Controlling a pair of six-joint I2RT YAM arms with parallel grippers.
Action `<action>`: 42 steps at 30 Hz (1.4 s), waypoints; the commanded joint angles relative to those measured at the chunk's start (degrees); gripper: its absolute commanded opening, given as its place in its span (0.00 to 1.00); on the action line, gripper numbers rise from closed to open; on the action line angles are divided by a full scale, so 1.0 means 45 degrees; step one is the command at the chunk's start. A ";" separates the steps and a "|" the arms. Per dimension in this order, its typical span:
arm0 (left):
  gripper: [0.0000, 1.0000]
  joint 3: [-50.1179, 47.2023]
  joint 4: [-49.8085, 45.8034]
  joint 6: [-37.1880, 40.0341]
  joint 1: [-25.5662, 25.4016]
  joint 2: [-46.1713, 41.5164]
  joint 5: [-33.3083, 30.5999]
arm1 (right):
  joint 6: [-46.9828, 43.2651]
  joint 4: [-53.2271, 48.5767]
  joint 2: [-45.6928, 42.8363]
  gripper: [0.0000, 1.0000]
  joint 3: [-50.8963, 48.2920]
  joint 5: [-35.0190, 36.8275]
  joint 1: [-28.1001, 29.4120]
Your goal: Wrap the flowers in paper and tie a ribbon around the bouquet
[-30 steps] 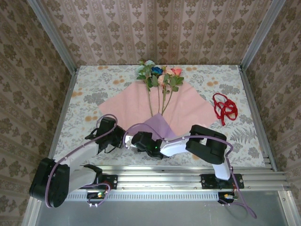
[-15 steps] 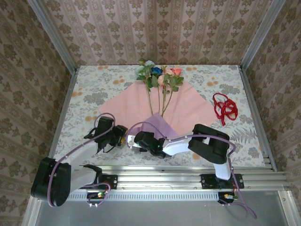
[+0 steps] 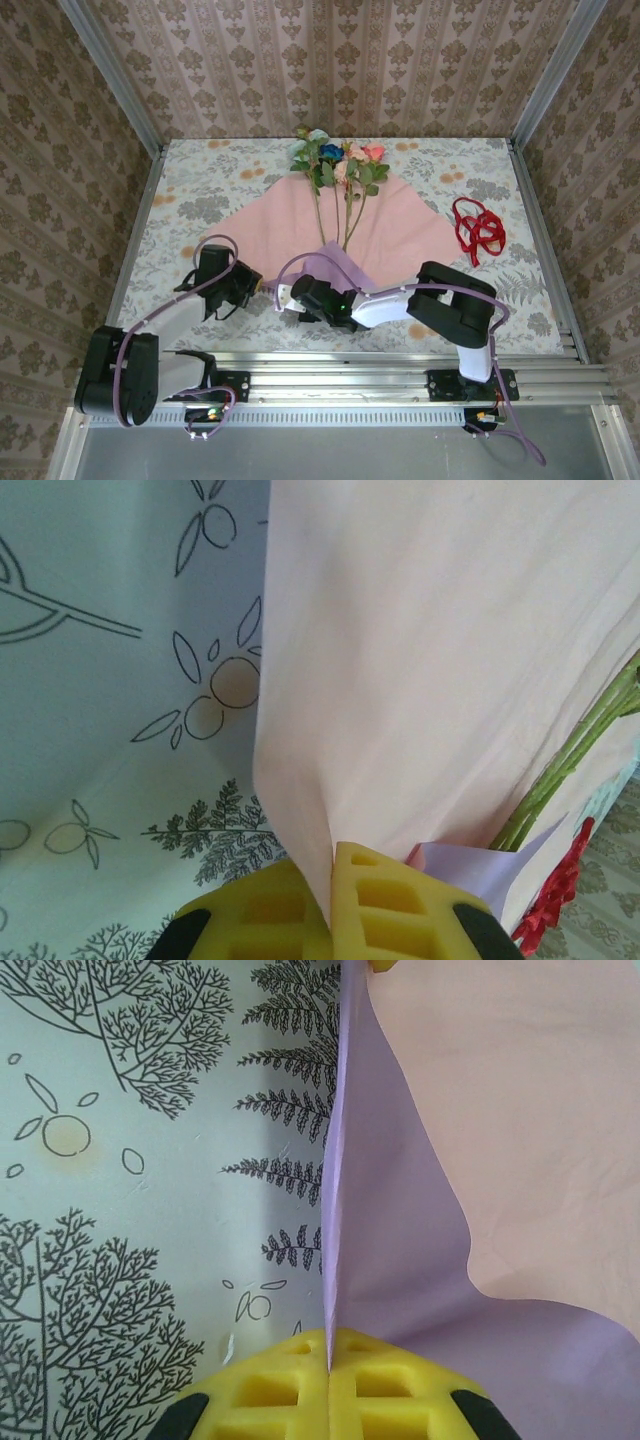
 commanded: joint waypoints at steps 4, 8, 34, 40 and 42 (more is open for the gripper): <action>0.00 -0.0019 -0.0207 0.0892 -0.0043 -0.0618 0.0083 | 0.2476 -0.1162 -0.1370 0.34 -0.0161 -0.2229 -0.0651; 0.00 0.0130 -0.1071 0.1132 -0.0615 -0.1406 -0.0210 | 0.5239 -0.2419 -0.2594 0.49 -0.0004 -0.5351 -0.1653; 0.00 0.3261 -0.5499 0.4391 -0.3902 -0.1968 -0.3001 | 1.3885 -0.6456 0.1170 0.17 0.3840 -0.9688 -0.3690; 0.00 0.4039 -0.6044 0.5326 -0.4559 -0.1246 -0.3611 | 1.3858 -0.7025 -0.0152 0.20 0.3183 -0.9565 -0.4227; 0.00 0.4263 -0.6093 0.5495 -0.4643 -0.1080 -0.3700 | 1.3781 -0.7255 -0.0482 0.17 0.2940 -0.9683 -0.4243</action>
